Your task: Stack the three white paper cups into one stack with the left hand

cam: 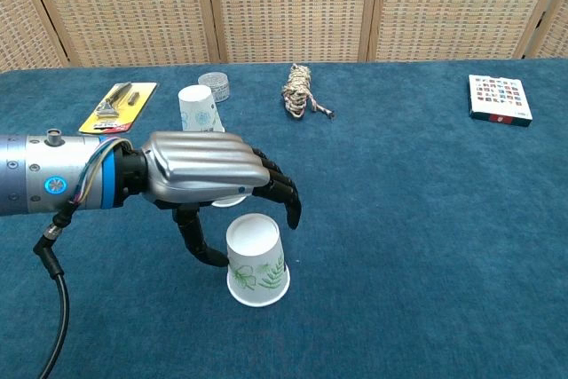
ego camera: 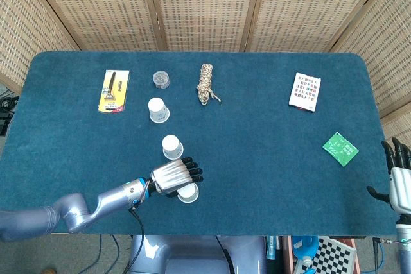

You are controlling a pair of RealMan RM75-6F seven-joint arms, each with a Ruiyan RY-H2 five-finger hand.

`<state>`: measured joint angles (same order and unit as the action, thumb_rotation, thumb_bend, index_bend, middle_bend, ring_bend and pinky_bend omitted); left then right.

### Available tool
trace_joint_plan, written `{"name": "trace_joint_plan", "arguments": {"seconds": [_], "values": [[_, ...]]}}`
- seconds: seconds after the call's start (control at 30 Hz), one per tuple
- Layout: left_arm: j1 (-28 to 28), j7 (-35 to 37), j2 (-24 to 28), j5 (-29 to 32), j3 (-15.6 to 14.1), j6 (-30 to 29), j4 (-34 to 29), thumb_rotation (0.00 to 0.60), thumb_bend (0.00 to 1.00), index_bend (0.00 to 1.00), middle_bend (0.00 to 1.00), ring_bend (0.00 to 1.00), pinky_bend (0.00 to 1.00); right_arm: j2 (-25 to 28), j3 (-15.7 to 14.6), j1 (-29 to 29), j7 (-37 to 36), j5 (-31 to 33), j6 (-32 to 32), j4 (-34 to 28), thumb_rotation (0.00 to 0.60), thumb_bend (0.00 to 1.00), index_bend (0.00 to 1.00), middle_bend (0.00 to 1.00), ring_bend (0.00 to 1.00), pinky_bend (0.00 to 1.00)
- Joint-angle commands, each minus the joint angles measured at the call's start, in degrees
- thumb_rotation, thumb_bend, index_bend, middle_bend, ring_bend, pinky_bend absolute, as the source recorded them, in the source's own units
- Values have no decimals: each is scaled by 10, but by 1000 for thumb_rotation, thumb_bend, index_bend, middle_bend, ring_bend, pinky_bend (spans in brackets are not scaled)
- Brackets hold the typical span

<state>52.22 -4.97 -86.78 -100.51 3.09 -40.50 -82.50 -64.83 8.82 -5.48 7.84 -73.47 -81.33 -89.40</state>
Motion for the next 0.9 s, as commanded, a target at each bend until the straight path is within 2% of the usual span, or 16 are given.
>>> {"name": "trace_joint_plan", "arguments": {"seconds": [0.03, 0.17, 0.33, 0.57, 0.73, 0.9], "values": [[5, 12, -10, 0, -8, -11, 11, 600, 228, 338, 306, 262, 239, 1, 0, 0, -1, 0, 0, 0, 600, 0, 41, 0, 0, 0], [6, 21, -12, -5, -14, -33, 20, 600, 229, 359, 323, 276, 241, 2, 1, 1, -3, 1, -2, 0, 600, 0, 41, 0, 0, 0], [6, 32, 8, 6, -4, -65, 6, 600, 229, 381, 343, 283, 241, 2, 0, 1, -5, -1, -1, 0, 600, 0, 41, 0, 0, 0], [2, 34, 57, 36, 31, -106, -26, 600, 229, 381, 343, 283, 241, 2, -1, 0, -4, 0, 1, 0, 600, 0, 41, 0, 0, 0], [-8, 26, 108, 101, 62, -108, -29, 600, 229, 382, 343, 283, 241, 0, -2, 0, -2, 2, 3, 1, 600, 0, 41, 0, 0, 0], [-17, 42, 127, 135, 65, -104, -18, 600, 229, 382, 343, 283, 241, -1, -2, -2, 0, 4, 6, 2, 600, 0, 41, 0, 0, 0]]}}
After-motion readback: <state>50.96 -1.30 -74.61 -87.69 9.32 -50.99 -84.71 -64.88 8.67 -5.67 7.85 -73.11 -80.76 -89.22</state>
